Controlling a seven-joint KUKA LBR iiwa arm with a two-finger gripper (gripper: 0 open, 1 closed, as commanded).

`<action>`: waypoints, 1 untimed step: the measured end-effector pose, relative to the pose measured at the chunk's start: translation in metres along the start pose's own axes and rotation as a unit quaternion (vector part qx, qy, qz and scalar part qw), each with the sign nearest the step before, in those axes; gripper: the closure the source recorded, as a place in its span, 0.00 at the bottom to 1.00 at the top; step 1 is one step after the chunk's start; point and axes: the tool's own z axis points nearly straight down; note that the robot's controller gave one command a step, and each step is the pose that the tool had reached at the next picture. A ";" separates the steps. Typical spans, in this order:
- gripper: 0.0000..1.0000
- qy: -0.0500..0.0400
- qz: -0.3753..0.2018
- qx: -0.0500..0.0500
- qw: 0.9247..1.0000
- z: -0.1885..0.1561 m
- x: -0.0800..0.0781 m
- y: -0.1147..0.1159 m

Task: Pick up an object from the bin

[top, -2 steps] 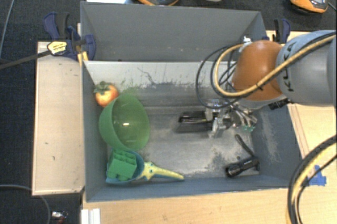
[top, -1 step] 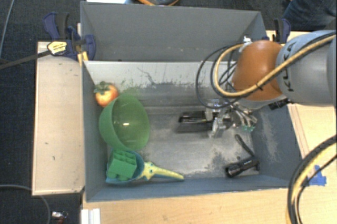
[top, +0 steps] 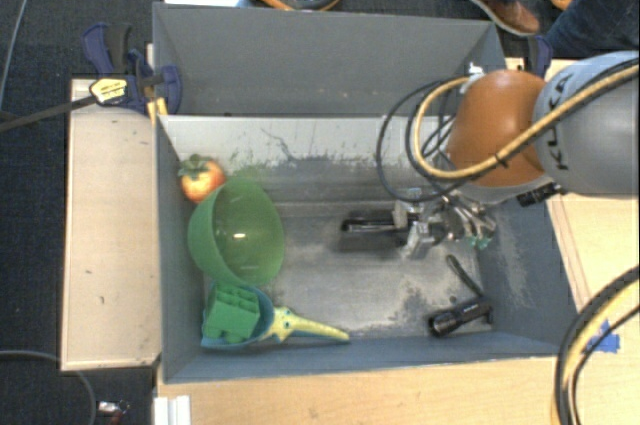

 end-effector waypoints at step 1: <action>1.00 -0.002 -0.035 0.000 0.999 -0.005 -0.008 -0.014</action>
Offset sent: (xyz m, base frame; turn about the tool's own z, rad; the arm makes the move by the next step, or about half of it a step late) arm 0.0172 0.0041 0.1528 -0.0249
